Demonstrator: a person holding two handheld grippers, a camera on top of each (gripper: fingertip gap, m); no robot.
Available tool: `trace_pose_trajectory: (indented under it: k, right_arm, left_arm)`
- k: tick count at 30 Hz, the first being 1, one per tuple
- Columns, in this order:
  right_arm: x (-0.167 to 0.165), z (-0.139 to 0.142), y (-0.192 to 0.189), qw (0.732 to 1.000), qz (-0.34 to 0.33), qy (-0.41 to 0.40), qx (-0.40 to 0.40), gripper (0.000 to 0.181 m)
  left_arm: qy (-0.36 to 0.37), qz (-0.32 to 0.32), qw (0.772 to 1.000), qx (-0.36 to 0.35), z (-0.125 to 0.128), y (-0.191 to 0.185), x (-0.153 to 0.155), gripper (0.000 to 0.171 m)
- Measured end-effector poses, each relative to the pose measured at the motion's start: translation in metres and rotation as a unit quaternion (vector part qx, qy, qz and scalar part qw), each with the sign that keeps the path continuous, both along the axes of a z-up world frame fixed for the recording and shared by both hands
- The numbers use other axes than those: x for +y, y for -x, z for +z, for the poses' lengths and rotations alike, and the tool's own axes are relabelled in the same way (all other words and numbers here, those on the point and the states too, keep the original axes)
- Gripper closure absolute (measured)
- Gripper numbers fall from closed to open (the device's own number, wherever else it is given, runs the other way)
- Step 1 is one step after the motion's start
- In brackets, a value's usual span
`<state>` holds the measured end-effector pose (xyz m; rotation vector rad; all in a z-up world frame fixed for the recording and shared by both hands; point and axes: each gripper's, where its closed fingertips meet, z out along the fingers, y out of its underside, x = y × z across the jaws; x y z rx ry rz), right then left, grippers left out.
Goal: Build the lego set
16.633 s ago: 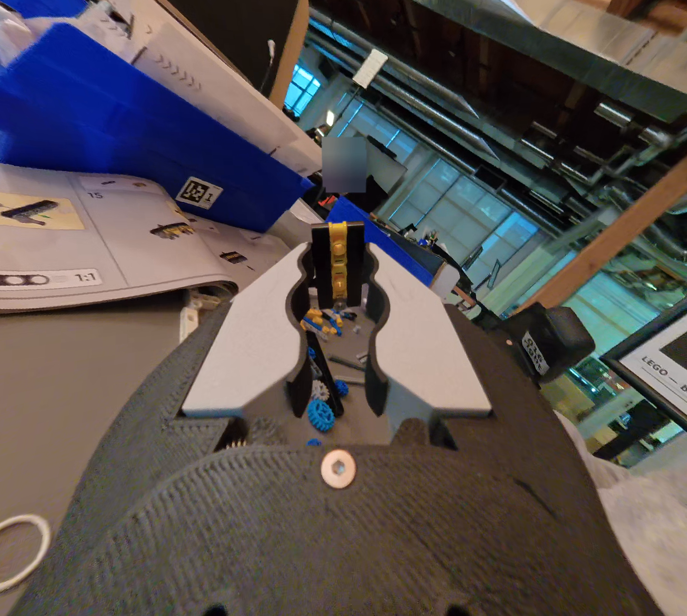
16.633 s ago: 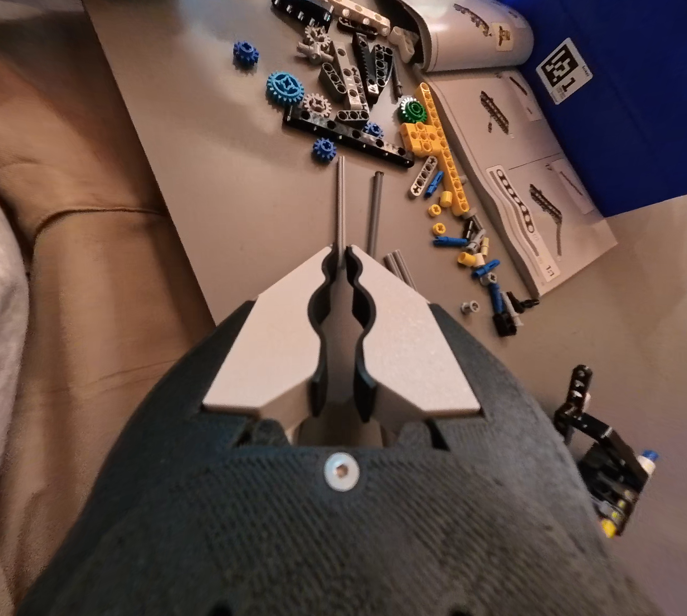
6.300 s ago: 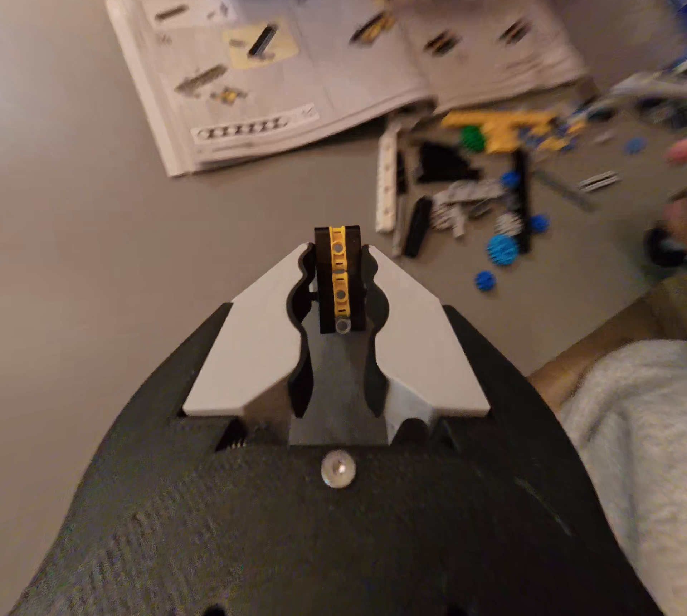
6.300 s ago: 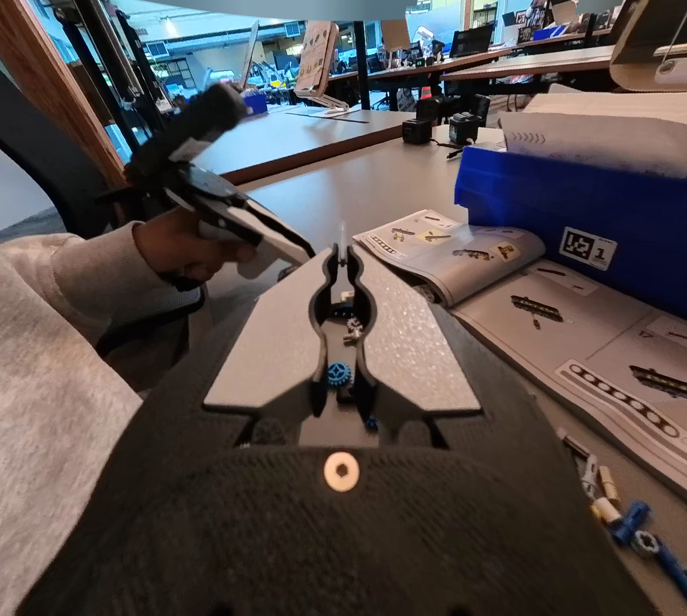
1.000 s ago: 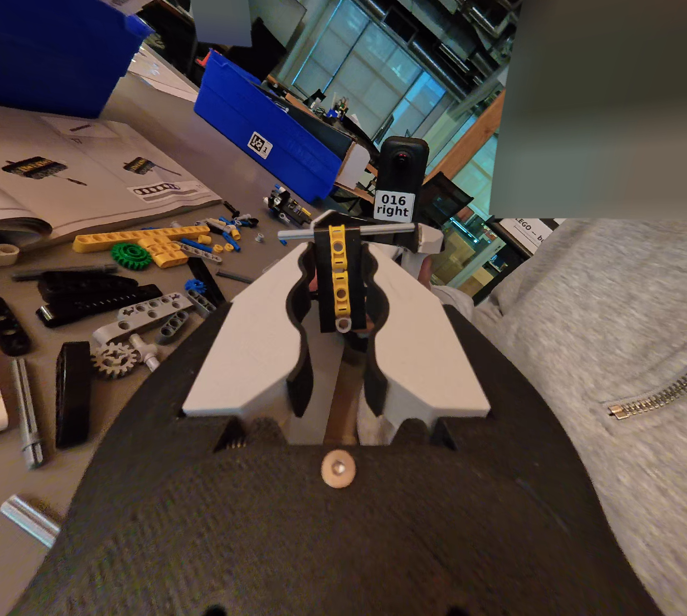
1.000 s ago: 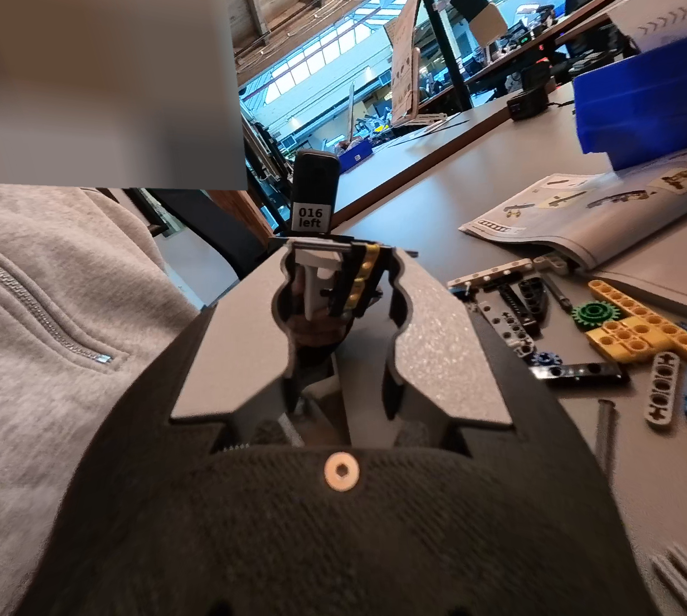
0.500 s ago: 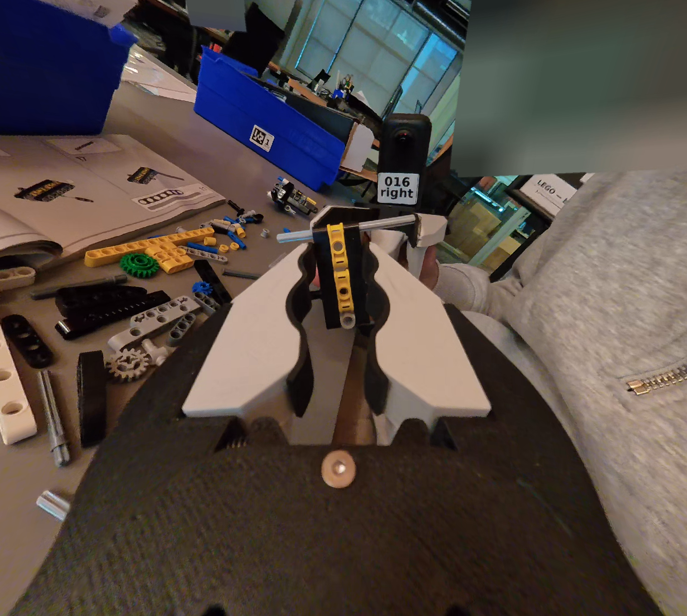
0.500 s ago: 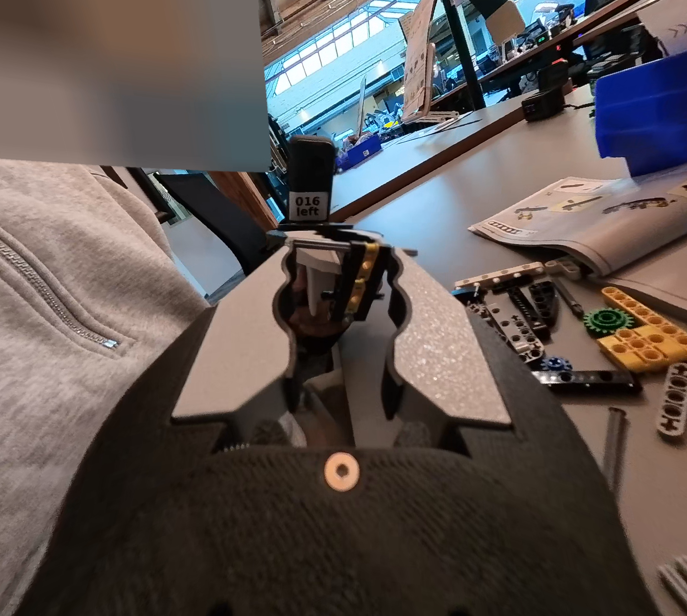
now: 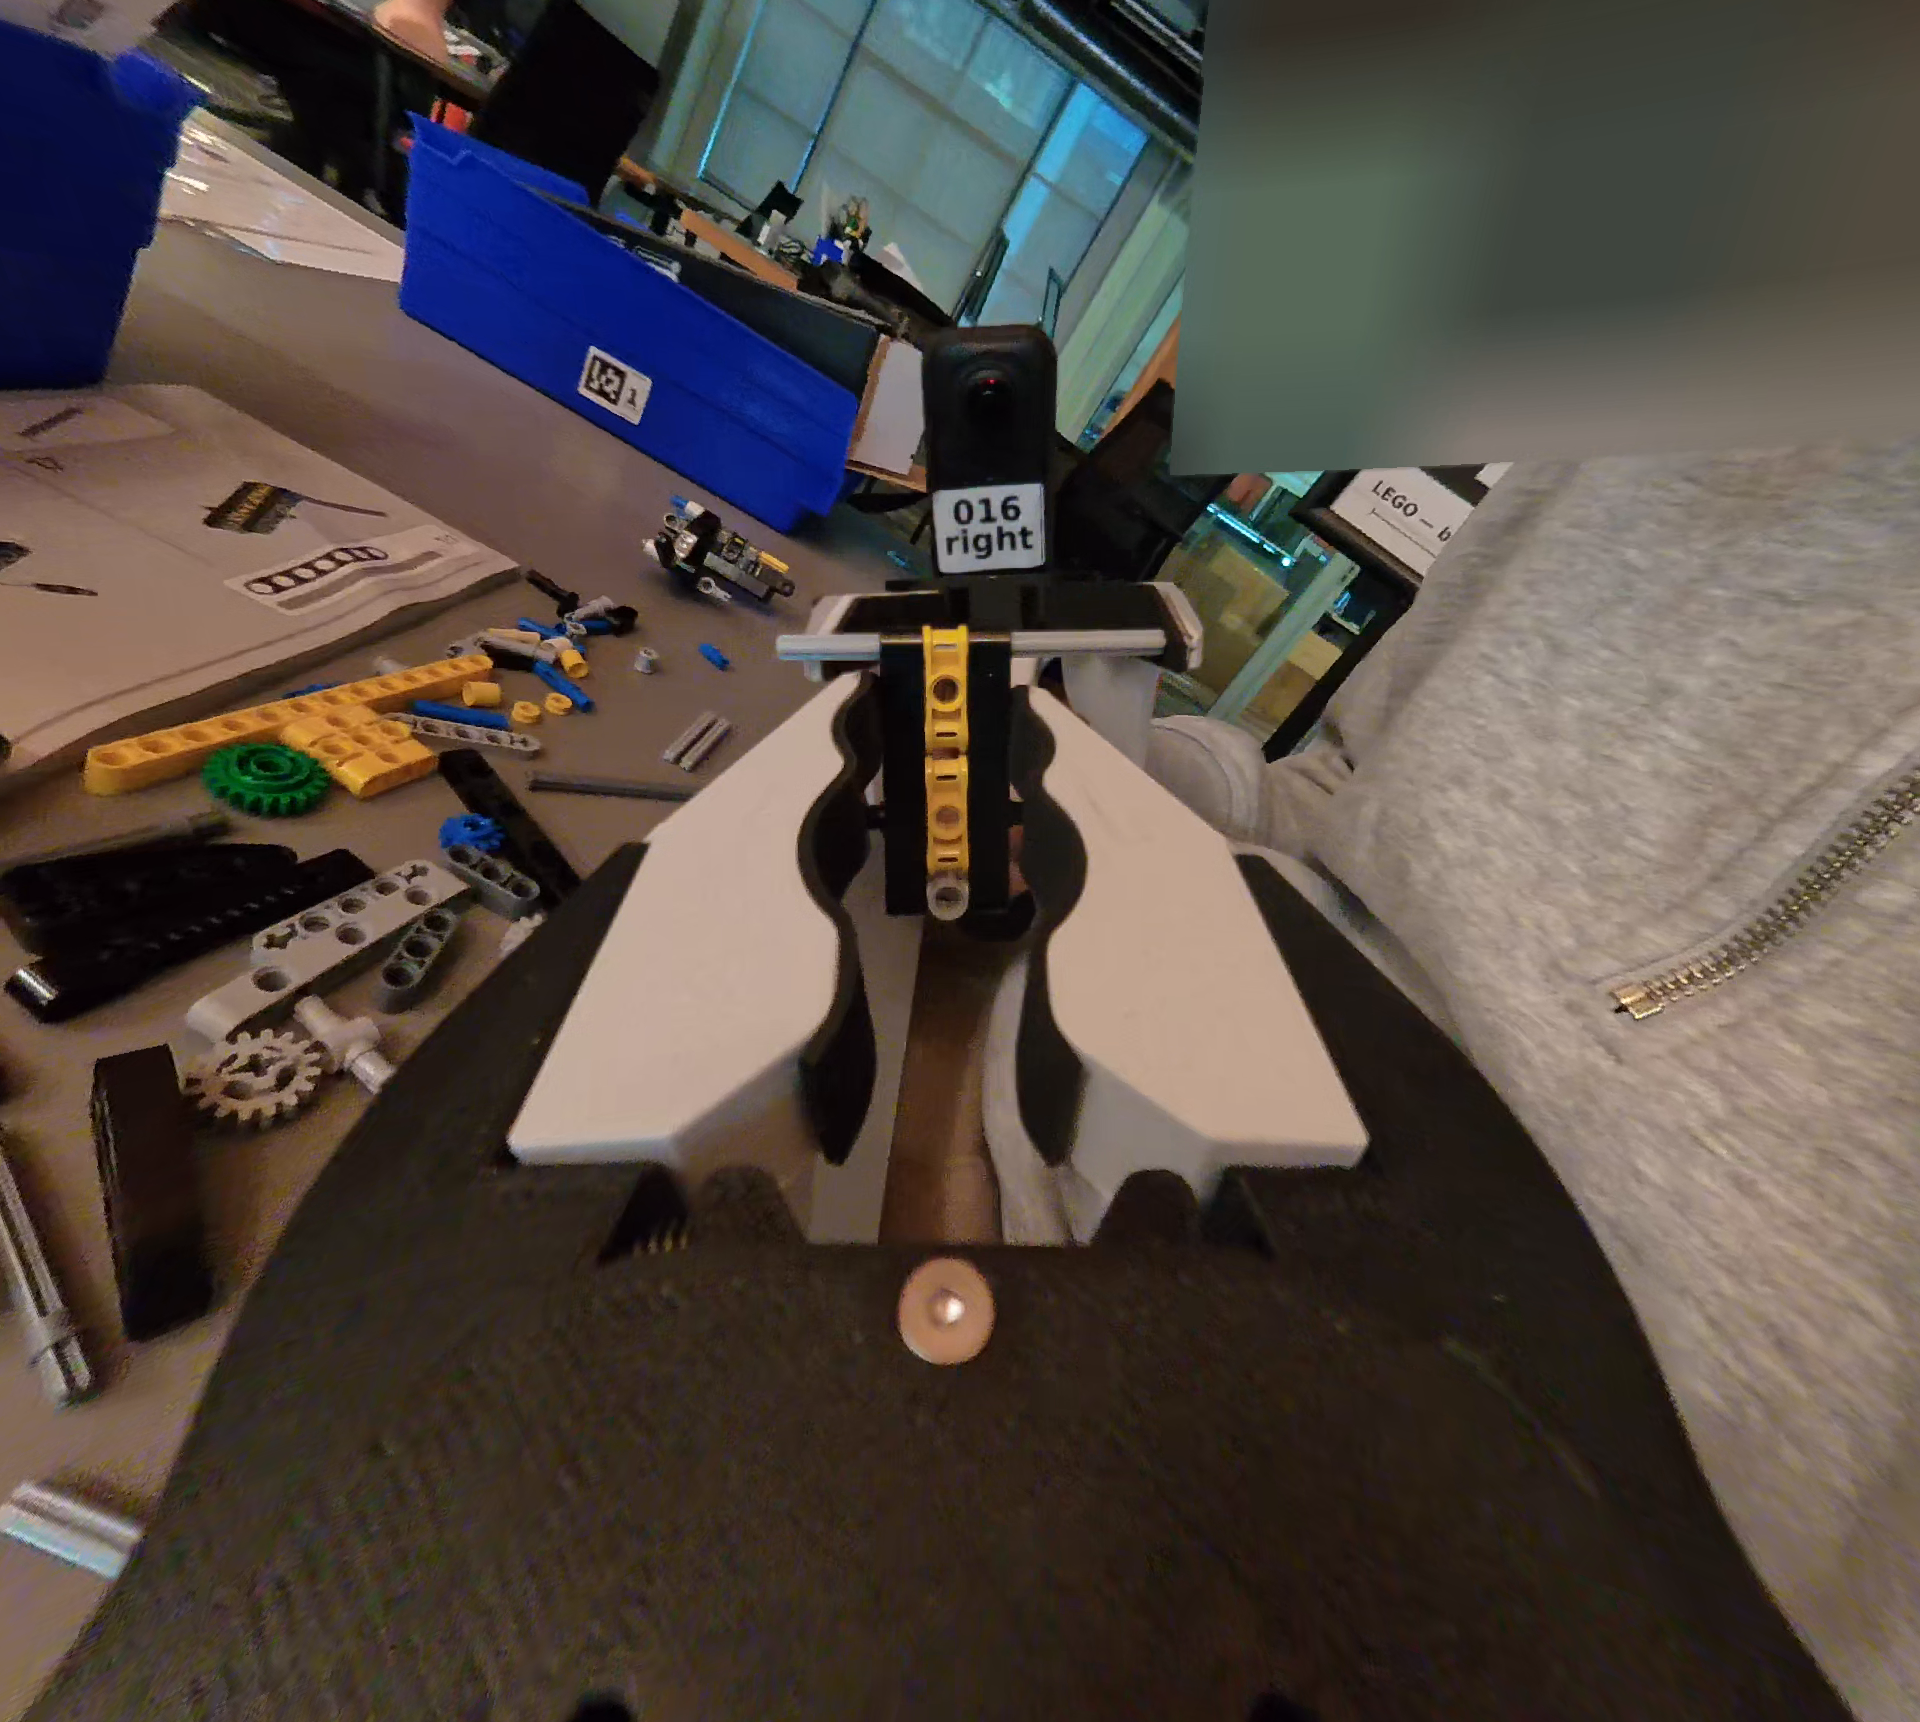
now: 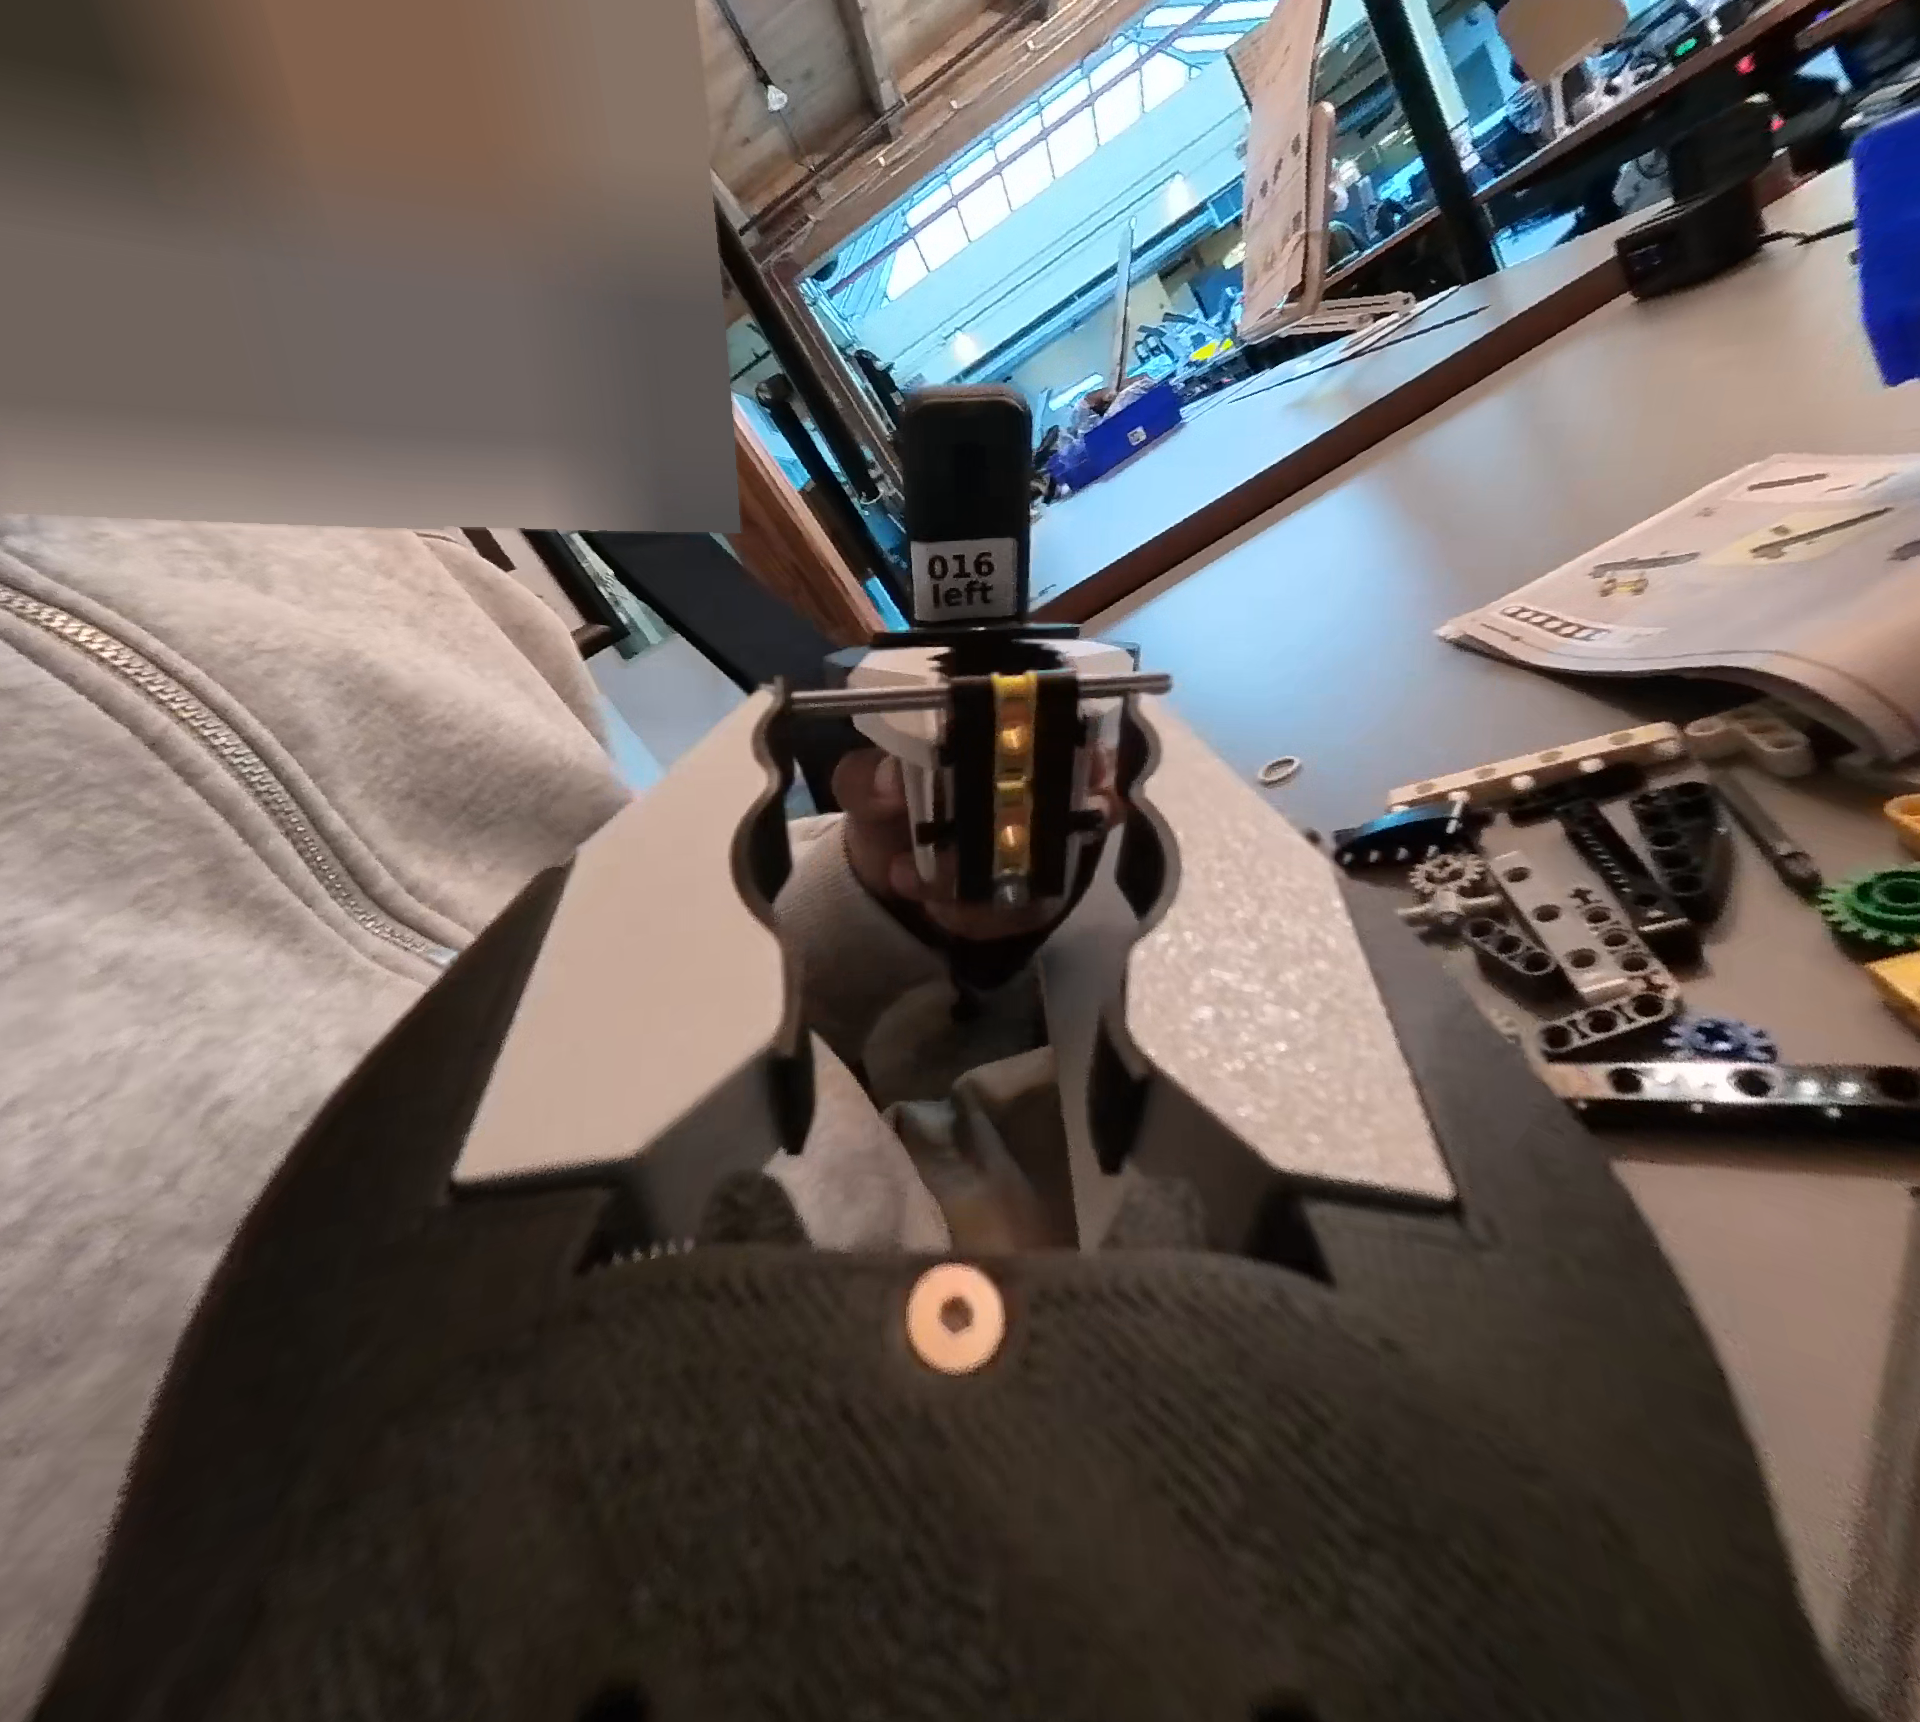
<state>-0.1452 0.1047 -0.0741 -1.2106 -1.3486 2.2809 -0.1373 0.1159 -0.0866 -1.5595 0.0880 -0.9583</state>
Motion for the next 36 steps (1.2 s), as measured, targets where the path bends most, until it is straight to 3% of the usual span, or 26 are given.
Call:
trace_pose_trajectory:
  k: [36]
  right_arm:
    - [0.0007,-0.0091,0.0013,0.998,0.027,0.035,-0.034,0.123]
  left_arm:
    - [0.019,0.010,0.999,0.035,-0.0102,-0.0001,0.0025,0.148]
